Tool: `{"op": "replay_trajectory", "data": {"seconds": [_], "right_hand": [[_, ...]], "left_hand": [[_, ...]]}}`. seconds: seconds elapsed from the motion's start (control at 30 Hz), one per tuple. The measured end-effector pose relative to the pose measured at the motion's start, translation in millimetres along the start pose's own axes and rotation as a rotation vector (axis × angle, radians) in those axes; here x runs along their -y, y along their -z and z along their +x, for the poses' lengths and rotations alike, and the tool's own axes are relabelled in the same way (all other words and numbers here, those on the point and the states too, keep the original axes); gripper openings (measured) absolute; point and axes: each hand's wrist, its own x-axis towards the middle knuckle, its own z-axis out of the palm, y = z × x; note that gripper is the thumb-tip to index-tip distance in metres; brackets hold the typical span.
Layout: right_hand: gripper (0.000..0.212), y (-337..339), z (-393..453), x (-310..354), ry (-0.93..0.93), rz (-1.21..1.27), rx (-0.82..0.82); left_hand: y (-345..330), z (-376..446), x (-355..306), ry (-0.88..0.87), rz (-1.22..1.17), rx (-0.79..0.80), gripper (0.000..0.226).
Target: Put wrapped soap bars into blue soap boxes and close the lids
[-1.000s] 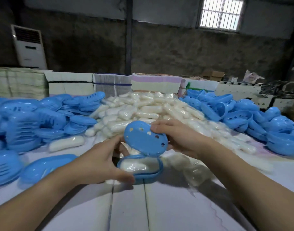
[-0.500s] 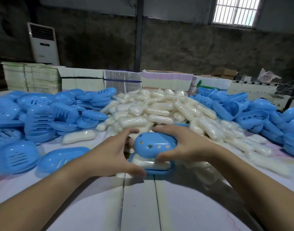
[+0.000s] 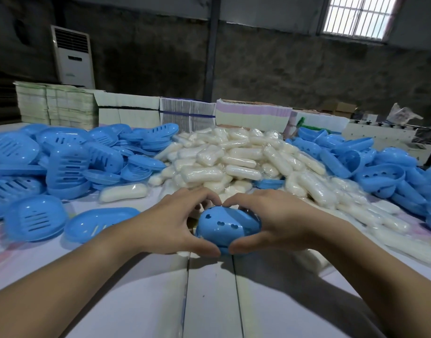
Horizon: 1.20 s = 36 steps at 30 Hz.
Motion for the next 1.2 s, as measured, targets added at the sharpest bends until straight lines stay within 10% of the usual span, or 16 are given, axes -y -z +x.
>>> {"op": "replay_trajectory", "data": {"seconds": [0.6,0.9,1.2], "right_hand": [[0.056,3.5,-4.4,-5.7,0.127,0.087,-0.056],[0.043,-3.8,-2.0,-17.5,0.055,0.193,-0.205],[0.062,-11.8,-0.6,-20.9,0.02,0.724,-0.041]], "left_hand": [[8.3,-2.0,-0.4,0.028,0.194,-0.007,0.057],[4.2,0.0,2.8,-0.232,0.282,-0.238,0.04],[3.9,-0.5,-6.6,-0.408,0.436,-0.429,0.044]]}}
